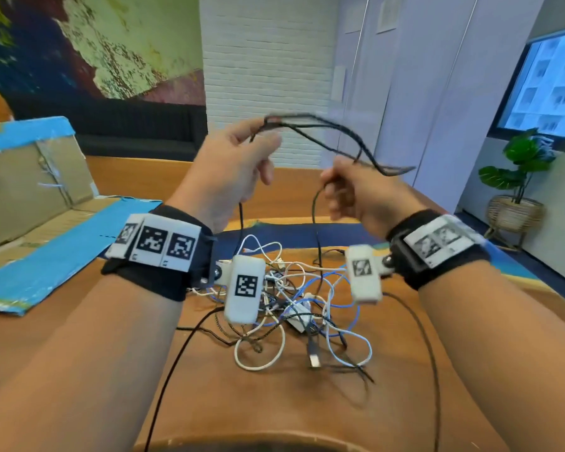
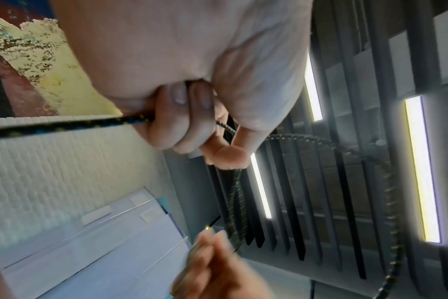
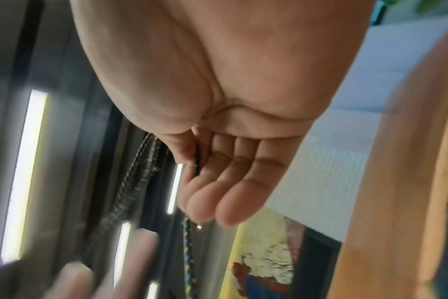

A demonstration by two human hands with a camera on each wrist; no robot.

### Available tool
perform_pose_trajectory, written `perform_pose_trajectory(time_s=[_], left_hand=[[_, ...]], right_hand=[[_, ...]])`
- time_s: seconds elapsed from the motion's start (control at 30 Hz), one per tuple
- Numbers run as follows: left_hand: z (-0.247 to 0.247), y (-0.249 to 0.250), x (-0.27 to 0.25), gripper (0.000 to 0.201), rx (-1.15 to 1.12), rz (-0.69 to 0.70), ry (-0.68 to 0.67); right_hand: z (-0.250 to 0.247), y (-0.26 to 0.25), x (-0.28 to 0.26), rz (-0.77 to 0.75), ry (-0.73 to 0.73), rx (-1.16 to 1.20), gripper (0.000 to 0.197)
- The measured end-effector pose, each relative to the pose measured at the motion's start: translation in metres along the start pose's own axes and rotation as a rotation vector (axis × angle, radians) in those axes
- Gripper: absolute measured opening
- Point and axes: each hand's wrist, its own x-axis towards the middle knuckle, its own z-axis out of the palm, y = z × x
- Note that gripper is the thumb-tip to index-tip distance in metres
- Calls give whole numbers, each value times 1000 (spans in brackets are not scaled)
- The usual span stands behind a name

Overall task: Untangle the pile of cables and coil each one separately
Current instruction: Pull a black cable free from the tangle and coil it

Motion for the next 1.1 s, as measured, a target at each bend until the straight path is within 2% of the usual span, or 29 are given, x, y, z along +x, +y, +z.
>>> perform_pose_trajectory(time_s=[0.1,0.2,0.3,0.37,0.47,0.53,0.6,0.67,0.73,0.8,0.83,0.87,0.93,1.0,1.03,1.1], left_hand=[[18,-17,-3,24,114,-153,-109],[39,-27,-10,19,252,-177,-233],[42,-26,-9,26,205,-163,-171],[40,-21,-7,30,128,-166,-97],[41,-11,-8,29,16,-144,-103],[40,-6,-9,30,-10,-122,-140],[36,-5,-8,33,35,-67,-129],[27,-5,-3,32,33,-10,-38],[12,-3,6,31,0,56,140],[-1,-1,13,34,-9,91,262],[-4,0,13,34,-13,91,271],[-3,0,13,34,-16,86,247],[7,-2,9,35,-4,72,158],[21,-3,3,34,1,56,64],[27,-2,1,34,-11,47,26],[33,0,-1,32,-51,26,-34]], right_hand=[[-4,-39,5,-108,-44,263,34],[-10,-64,9,-237,-58,393,30],[-20,-57,10,-238,62,426,25],[-20,-31,8,-149,70,298,30],[-3,16,-1,1,-188,-6,22],[7,35,-9,10,-350,-93,19],[9,41,-10,-2,-358,-232,19],[-1,48,-6,-33,-289,-553,23],[-13,59,-3,-15,-295,-911,23],[-23,71,-3,75,-353,-1026,11],[-22,75,-4,83,-349,-999,11],[-20,77,-4,52,-309,-927,22],[-8,73,-3,-21,-222,-599,40],[9,63,-3,-28,-200,-269,41],[15,58,-3,-33,-204,-227,38],[22,52,-4,-58,-256,-352,22]])
